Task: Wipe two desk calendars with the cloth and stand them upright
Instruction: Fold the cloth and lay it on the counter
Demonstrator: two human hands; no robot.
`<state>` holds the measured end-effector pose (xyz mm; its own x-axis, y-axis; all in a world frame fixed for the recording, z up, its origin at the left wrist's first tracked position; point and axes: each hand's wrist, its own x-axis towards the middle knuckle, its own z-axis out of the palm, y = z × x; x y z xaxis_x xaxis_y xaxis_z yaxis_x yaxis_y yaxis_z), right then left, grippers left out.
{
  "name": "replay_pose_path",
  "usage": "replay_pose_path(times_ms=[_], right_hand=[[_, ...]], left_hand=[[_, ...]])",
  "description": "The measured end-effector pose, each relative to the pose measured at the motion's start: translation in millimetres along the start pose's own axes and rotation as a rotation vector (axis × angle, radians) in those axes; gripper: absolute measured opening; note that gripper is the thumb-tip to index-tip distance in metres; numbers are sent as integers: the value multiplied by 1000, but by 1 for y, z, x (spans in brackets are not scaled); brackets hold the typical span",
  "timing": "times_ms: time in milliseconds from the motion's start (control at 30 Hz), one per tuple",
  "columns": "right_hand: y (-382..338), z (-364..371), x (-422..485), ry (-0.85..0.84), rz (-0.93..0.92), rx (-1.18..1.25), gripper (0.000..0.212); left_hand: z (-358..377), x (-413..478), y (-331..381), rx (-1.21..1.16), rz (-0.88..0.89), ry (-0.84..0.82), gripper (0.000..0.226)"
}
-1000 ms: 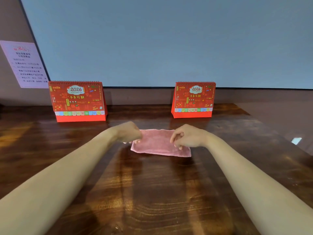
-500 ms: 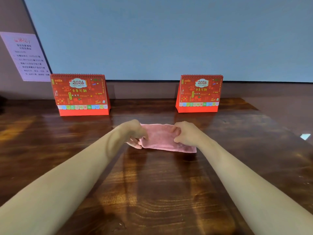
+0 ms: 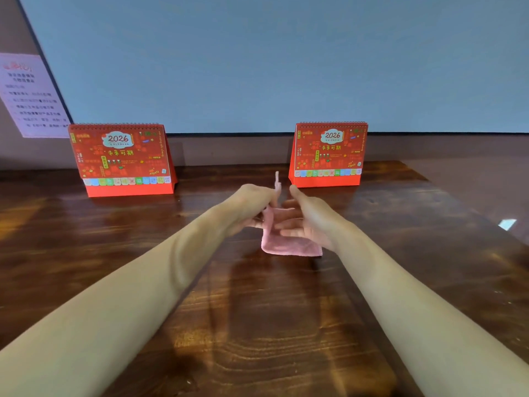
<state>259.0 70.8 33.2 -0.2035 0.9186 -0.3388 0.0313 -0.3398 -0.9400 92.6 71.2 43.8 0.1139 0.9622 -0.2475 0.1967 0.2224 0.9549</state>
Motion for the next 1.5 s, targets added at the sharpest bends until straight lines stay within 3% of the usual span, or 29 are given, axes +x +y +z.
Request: replay_pose_path(times_ms=[133,333,533,600,667,700,800,867,967,1067,1133,1233,1333,1433,1500], right_hand=[[-1,-18,1,81,-33,136,39],[17,-44,11,125,-43,24,19],[26,-49,15,104,-126,-60,19],[27,-48,17,160,-161,-179,16],[26,-50,19,283,-229,-354,21],[24,-51,18,348,-264,-450,24],[26,-55,16,427,-337,-641,39],[31,-57,18,424,-388,-711,37],[44,-54,24,366,-439,-880,32],[56,-49,26,343,-480,-1084,35],[61,-48,25,365,-512,-1141,37],[65,-49,25,392,-533,-1196,39],[63,-51,29,371,-498,-1200,45],[58,-50,35,317,-446,-1166,50],[56,-47,42,261,-373,-1217,53]], left_hand=[[36,-2,6,123,2,-102,24],[64,6,-5,369,26,-149,30],[71,9,-11,348,74,-89,22],[69,9,-10,361,98,-82,14],[65,15,-8,344,165,27,14],[60,19,-9,367,218,122,27],[42,24,-20,677,473,308,50],[31,23,-35,923,629,265,53],[25,20,-59,1188,625,101,50],[19,24,-75,1288,579,11,51],[15,25,-75,1287,559,14,55],[14,21,-68,1019,472,120,54],[14,17,-64,870,520,225,49],[10,17,-69,882,516,154,49],[7,20,-77,1017,480,56,57]])
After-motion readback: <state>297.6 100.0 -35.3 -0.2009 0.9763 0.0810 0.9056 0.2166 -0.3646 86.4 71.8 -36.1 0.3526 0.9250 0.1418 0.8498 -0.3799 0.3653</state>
